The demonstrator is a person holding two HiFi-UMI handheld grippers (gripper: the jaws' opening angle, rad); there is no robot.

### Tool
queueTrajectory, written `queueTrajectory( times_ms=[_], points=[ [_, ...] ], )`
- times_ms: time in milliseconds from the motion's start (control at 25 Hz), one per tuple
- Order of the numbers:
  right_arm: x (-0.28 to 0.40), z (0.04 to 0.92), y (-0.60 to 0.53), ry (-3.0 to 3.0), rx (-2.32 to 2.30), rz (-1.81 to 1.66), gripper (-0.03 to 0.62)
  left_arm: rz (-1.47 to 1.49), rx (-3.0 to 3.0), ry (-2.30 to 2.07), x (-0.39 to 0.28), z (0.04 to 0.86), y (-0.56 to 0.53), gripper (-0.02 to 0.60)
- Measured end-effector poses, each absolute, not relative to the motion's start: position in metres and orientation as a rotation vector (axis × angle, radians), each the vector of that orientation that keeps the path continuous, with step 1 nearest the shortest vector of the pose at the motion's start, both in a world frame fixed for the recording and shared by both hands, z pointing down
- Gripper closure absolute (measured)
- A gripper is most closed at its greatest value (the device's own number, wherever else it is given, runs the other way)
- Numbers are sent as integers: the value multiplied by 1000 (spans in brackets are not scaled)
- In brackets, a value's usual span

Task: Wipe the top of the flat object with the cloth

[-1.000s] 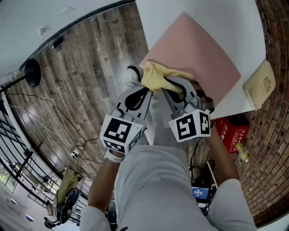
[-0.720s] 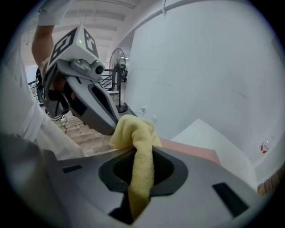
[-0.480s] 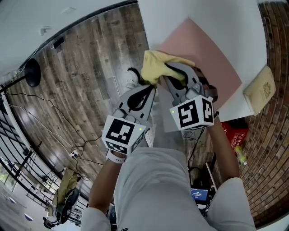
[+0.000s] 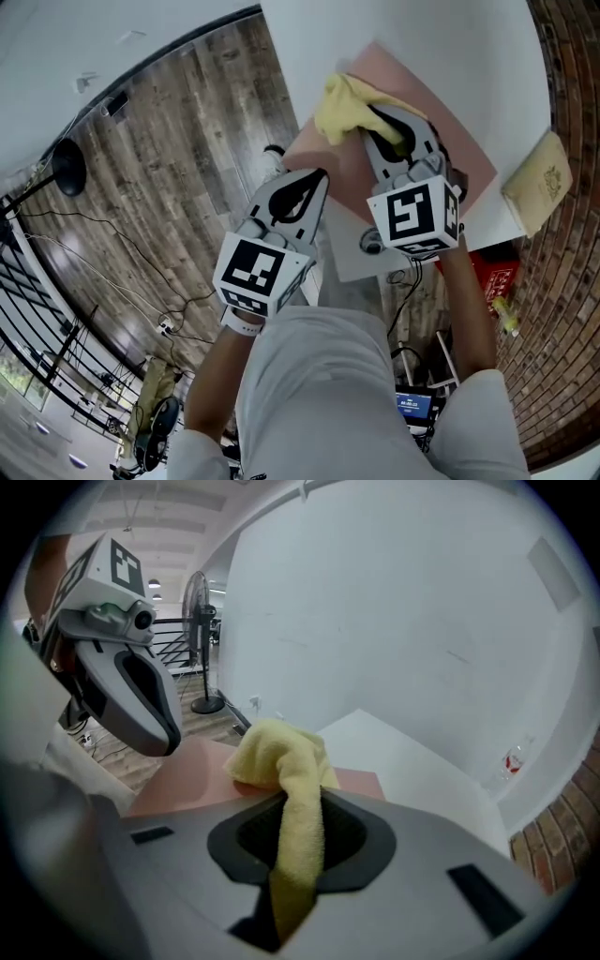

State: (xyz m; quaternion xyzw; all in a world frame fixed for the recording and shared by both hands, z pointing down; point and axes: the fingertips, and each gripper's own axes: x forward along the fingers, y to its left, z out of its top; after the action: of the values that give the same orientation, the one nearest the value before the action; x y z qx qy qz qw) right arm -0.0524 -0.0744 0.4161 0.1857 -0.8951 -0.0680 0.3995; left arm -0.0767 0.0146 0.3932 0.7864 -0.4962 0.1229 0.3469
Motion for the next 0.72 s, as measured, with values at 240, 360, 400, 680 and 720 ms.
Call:
queueTrajectory(
  times_ms=[240,360,400,680,720],
  points=[
    [-35,415,-102,-2259,581,-110,530,357,2083,-1233,-56,392,-14,563],
    [-28,414,-114,-2250,630,-102,530,407,2101,-1183,-44,399,-26,563],
    [-26,414,-118,-2247,646,-97,530,432,2104,-1167,-40,402,-30,563],
    [-7,411,-147,-2205,743,-54,530,665,2075,-1062,-22,422,-34,563],
    [-2,408,-150,-2206,758,-29,530,686,2068,-1047,-20,424,-33,563]
  ],
)
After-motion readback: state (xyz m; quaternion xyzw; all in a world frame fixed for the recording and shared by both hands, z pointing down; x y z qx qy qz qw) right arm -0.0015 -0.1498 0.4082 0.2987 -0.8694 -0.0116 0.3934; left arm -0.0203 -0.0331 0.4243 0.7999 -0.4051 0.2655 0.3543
